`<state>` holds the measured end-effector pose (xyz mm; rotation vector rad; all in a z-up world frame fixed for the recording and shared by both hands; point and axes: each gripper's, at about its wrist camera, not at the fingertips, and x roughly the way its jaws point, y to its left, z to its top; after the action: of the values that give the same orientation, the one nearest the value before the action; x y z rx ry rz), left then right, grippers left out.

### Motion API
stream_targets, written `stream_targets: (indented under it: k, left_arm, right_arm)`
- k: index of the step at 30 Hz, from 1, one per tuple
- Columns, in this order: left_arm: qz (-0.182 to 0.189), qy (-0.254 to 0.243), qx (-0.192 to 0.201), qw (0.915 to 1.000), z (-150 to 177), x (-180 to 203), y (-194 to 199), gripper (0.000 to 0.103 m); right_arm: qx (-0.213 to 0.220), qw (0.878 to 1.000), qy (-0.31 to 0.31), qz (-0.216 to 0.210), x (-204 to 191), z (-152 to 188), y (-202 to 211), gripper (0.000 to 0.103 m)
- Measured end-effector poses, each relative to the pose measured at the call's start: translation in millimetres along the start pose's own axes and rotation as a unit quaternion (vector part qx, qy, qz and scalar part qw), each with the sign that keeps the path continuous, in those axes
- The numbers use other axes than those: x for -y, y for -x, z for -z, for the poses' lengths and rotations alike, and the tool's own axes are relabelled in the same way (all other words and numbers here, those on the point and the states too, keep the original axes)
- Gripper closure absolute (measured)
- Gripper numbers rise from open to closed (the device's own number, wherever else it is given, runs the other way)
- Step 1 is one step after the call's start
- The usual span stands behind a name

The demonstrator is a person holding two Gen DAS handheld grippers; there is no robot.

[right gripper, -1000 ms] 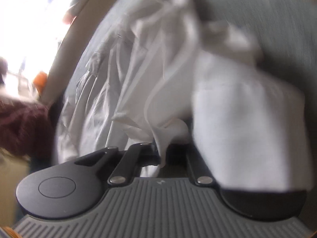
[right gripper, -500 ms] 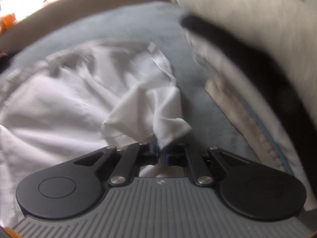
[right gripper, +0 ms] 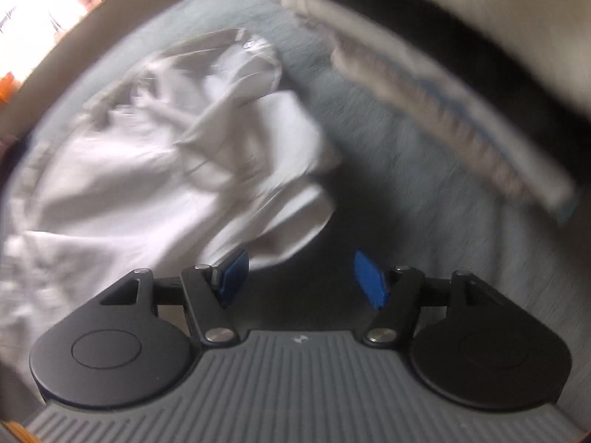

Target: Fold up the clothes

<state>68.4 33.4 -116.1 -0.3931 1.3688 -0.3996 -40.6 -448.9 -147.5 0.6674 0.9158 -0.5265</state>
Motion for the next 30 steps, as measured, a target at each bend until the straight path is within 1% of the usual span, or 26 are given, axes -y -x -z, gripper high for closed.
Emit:
stream_targets:
  k: [1,2,3,5,8,10,11,12,14,15,16,18,20,22,25,30]
  left_arm:
    - [-0.010,0.000,0.023,0.9997,-6,-5,10,0.055]
    - [-0.023,0.000,0.046,0.9987,-13,-10,19,0.053]
    - [-0.036,0.002,0.064,0.9973,-20,-14,24,0.052]
    - [-0.061,0.009,0.089,0.9941,-33,-21,31,0.051]
    - [-0.078,0.024,0.108,0.9908,-45,-26,28,0.051]
    - [-0.076,0.039,0.106,0.9907,-48,-31,23,0.051]
    - [-0.078,0.046,0.104,0.9904,-47,-34,20,0.051]
    - [-0.082,0.052,0.102,0.9901,-46,-36,17,0.051]
    - [-0.086,0.061,0.096,0.9898,-44,-40,7,0.051]
    - [-0.086,0.066,0.092,0.9898,-43,-41,4,0.051]
    - [-0.086,0.071,0.089,0.9898,-42,-43,0,0.051]
    - [-0.086,0.077,0.083,0.9898,-39,-48,-3,0.051]
    - [-0.090,0.078,0.079,0.9898,-35,-52,-3,0.051]
    - [-0.093,0.081,0.073,0.9896,-32,-57,-4,0.051]
    - [-0.091,0.086,0.068,0.9898,-29,-64,-2,0.051]
    - [-0.104,0.080,0.072,0.9887,-25,-67,4,0.051]
  right_arm:
    - [-0.012,1.000,-0.010,-0.026,0,4,-1,0.039]
    - [-0.024,0.998,-0.019,-0.052,-1,8,-2,0.039]
    - [-0.035,0.996,-0.027,-0.072,-3,12,-5,0.039]
    - [-0.054,0.992,-0.039,-0.107,-9,20,-12,0.039]
    - [-0.065,0.988,-0.055,-0.130,-20,28,-29,0.040]
    - [-0.061,0.987,-0.074,-0.130,-22,29,-43,0.041]
    - [-0.058,0.985,-0.093,-0.135,-20,28,-49,0.042]
    - [-0.055,0.982,-0.114,-0.140,-17,28,-54,0.046]
    - [-0.053,0.975,-0.147,-0.155,-11,26,-66,0.063]
    - [-0.055,0.973,-0.158,-0.159,-9,26,-71,0.087]
    - [-0.051,0.974,-0.155,-0.156,-8,25,-68,0.101]
    - [-0.041,0.977,-0.146,-0.148,-6,23,-62,0.103]
    - [-0.031,0.980,-0.138,-0.141,-5,21,-56,0.103]
    - [-0.011,0.983,-0.130,-0.128,1,18,-40,0.103]
    - [0.011,0.985,-0.141,-0.102,19,13,-23,0.103]
    - [0.023,0.987,-0.146,-0.059,42,11,-19,0.103]
